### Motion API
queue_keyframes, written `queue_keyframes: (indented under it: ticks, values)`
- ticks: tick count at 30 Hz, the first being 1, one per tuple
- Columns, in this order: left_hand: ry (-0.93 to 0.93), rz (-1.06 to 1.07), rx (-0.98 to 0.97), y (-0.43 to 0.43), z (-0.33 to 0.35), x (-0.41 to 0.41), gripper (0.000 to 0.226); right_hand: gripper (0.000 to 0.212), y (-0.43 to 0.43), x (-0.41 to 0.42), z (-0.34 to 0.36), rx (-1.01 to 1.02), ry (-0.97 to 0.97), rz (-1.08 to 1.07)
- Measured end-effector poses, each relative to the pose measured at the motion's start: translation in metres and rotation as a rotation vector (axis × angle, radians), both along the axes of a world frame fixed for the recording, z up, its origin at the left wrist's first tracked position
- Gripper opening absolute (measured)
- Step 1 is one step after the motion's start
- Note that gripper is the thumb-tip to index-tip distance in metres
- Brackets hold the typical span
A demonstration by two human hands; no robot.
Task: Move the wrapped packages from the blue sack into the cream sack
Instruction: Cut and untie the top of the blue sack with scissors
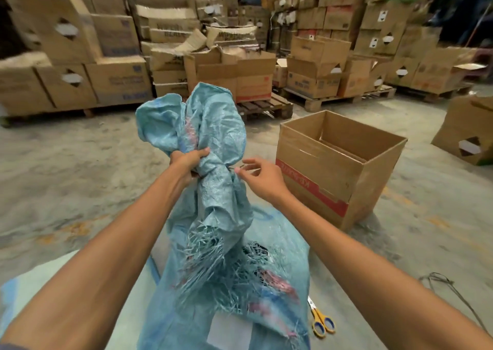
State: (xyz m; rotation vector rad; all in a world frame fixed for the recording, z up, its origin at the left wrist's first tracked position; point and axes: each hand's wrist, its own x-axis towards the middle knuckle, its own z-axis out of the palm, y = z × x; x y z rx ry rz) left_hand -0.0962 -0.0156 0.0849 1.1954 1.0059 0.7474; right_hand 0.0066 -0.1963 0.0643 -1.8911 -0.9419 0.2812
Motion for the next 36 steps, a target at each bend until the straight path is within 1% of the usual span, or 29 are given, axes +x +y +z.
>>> queue_keyframes:
  ticks: [3, 6, 10, 13, 15, 17, 20, 22, 24, 27, 29, 32, 36]
  values:
    - [-0.023, 0.018, 0.0, 0.004, 0.011, -0.021, 0.056, 0.035, 0.022, -0.012, 0.012, 0.025, 0.003, 0.085]
    - [-0.044, 0.024, 0.0, 0.005, 0.02, -0.038, 0.056, 0.026, 0.032, -0.025, 0.014, 0.068, -0.009, 0.105]
    - [-0.068, -0.024, 0.017, 0.002, 0.025, -0.056, 0.049, 0.023, 0.039, -0.035, 0.019, 0.09, -0.001, 0.098]
    - [-0.088, -0.059, 0.031, 0.002, 0.025, -0.064, 0.047, 0.025, 0.042, -0.036, 0.024, 0.106, 0.047, 0.123]
    - [-0.095, -0.073, 0.042, 0.004, 0.025, -0.067, 0.047, 0.025, 0.045, -0.036, 0.026, 0.109, 0.036, 0.113]
    - [-0.085, -0.079, 0.06, 0.005, 0.025, -0.067, 0.045, 0.019, 0.048, -0.036, 0.026, 0.085, -0.016, 0.069]
    - [-0.053, -0.053, 0.113, 0.007, 0.026, -0.062, 0.042, 0.009, 0.044, -0.034, 0.028, 0.054, -0.152, -0.033]
    - [-0.047, -0.027, 0.148, 0.014, 0.022, -0.054, 0.044, 0.009, 0.037, -0.029, 0.028, 0.036, -0.246, -0.104]
    - [-0.036, 0.015, 0.155, 0.022, 0.016, -0.046, 0.054, 0.012, 0.029, -0.024, 0.029, 0.047, -0.302, -0.177]
    - [0.043, 0.084, 0.159, 0.04, -0.003, -0.036, 0.077, 0.012, 0.01, -0.019, 0.028, 0.115, -0.351, -0.261]
    - [0.058, 0.096, 0.165, 0.063, -0.026, -0.021, 0.082, 0.013, -0.008, -0.018, 0.024, 0.099, -0.393, -0.296]
    - [0.063, 0.088, 0.146, 0.063, -0.032, -0.002, 0.083, 0.011, -0.042, -0.015, 0.004, 0.05, -0.471, -0.362]
    - [0.102, 0.029, 0.195, 0.037, -0.027, 0.02, 0.078, 0.007, -0.094, -0.007, -0.047, -0.022, -0.615, -0.465]
